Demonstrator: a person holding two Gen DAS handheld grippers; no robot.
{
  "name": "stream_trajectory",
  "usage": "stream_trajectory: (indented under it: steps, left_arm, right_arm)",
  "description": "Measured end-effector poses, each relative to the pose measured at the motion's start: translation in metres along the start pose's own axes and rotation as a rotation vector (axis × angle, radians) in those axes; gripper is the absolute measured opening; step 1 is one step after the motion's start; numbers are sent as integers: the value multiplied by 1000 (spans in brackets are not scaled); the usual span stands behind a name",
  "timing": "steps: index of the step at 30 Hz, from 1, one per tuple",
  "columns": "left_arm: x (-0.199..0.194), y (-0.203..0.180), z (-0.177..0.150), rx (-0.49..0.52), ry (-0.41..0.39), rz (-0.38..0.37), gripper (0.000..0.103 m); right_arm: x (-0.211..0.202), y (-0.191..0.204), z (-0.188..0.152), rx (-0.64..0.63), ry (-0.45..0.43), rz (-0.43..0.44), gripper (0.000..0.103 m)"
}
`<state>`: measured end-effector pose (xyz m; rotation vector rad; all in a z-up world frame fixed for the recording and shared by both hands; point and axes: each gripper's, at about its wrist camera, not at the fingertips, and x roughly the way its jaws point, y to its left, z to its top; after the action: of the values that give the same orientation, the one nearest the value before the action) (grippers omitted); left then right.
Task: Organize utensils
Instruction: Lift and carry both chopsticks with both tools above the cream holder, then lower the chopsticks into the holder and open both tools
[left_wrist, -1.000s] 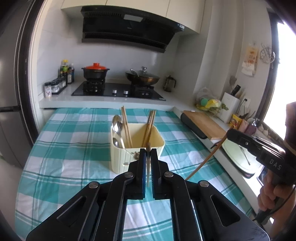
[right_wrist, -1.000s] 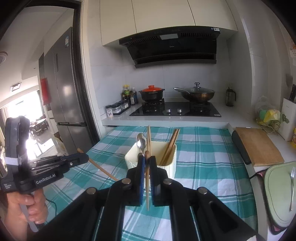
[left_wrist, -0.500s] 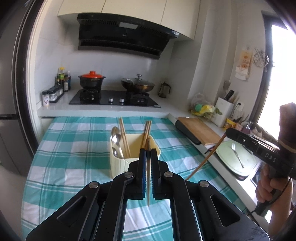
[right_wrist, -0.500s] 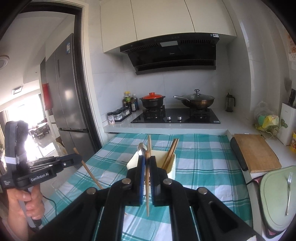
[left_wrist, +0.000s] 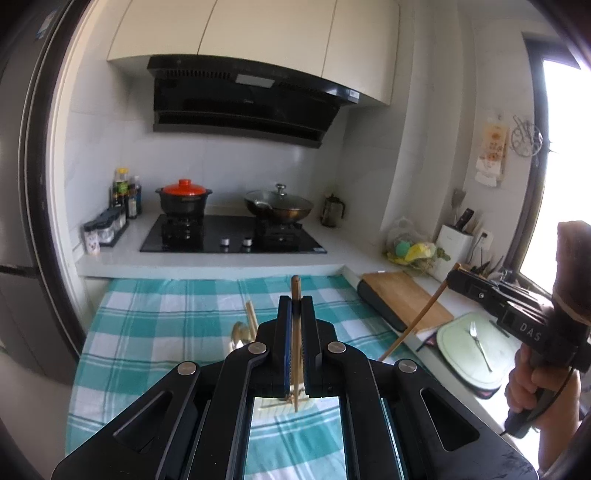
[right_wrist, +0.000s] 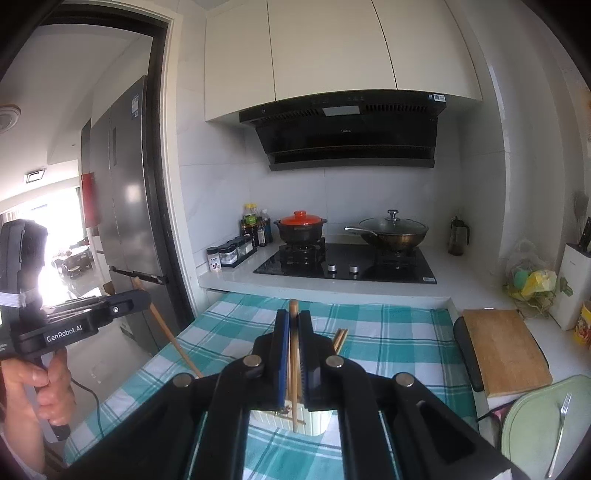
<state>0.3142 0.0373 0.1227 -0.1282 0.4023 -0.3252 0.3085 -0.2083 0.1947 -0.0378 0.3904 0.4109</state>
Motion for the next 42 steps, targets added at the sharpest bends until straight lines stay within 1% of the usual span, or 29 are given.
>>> stream_trajectory:
  steps: [3, 6, 8, 11, 17, 21, 23, 24, 27, 29, 31, 32, 34, 35, 36, 37, 38, 39, 40, 42]
  left_arm:
    - [17, 3, 15, -4, -5, 7, 2]
    - [40, 5, 24, -4, 9, 12, 2]
    - [58, 6, 25, 0, 29, 14, 2]
    - [87, 9, 23, 2, 79, 18, 2]
    - [150, 12, 10, 10, 204, 31, 2]
    - [190, 15, -6, -5, 296, 31, 2]
    - [208, 17, -14, -12, 332, 35, 2]
    - [215, 17, -17, -10, 346, 39, 2]
    - [235, 19, -25, -5, 375, 54, 2]
    - [244, 21, -29, -10, 385, 60, 3]
    - [253, 25, -31, -21, 394, 62, 3]
    - [256, 27, -33, -33, 400, 65, 5]
    - [258, 32, -34, -49, 406, 67, 22]
    - [256, 34, -36, -50, 403, 78, 41]
    - [251, 35, -37, -46, 391, 95, 58]
    - [243, 36, -38, -38, 371, 109, 64]
    - [234, 36, -40, -27, 352, 118, 69]
    - [224, 36, -42, -14, 338, 128, 72]
    - [214, 36, -44, -4, 327, 140, 75]
    - [192, 33, -49, 16, 295, 177, 87]
  right_arm:
    - [16, -2, 15, -16, -11, -5, 5]
    - [37, -3, 25, -24, -8, -3, 5]
    - [53, -5, 27, -29, -1, -6, 5]
    - [80, -13, 26, -12, 35, 4, 5]
    - [137, -32, 9, 48, 163, 39, 5]
    - [189, -49, -11, 123, 301, 88, 5]
    - [211, -56, -23, 153, 359, 89, 5]
    - [224, -59, -28, 164, 394, 100, 5]
    - [255, -72, -44, 220, 452, 95, 5]
    - [270, -76, -52, 243, 479, 101, 6]
    - [286, -81, -58, 267, 501, 114, 9]
    - [291, -83, -60, 281, 508, 118, 9]
    - [301, -87, -64, 307, 522, 132, 9]
    - [302, -88, -64, 314, 519, 127, 12]
    - [300, -89, -64, 320, 507, 124, 28]
    - [294, -91, -63, 329, 489, 125, 41]
    - [288, -93, -61, 338, 468, 125, 45]
    - [277, -94, -59, 340, 440, 120, 48]
    - [268, -94, -56, 331, 418, 115, 49]
    - [247, -92, -50, 285, 382, 84, 52]
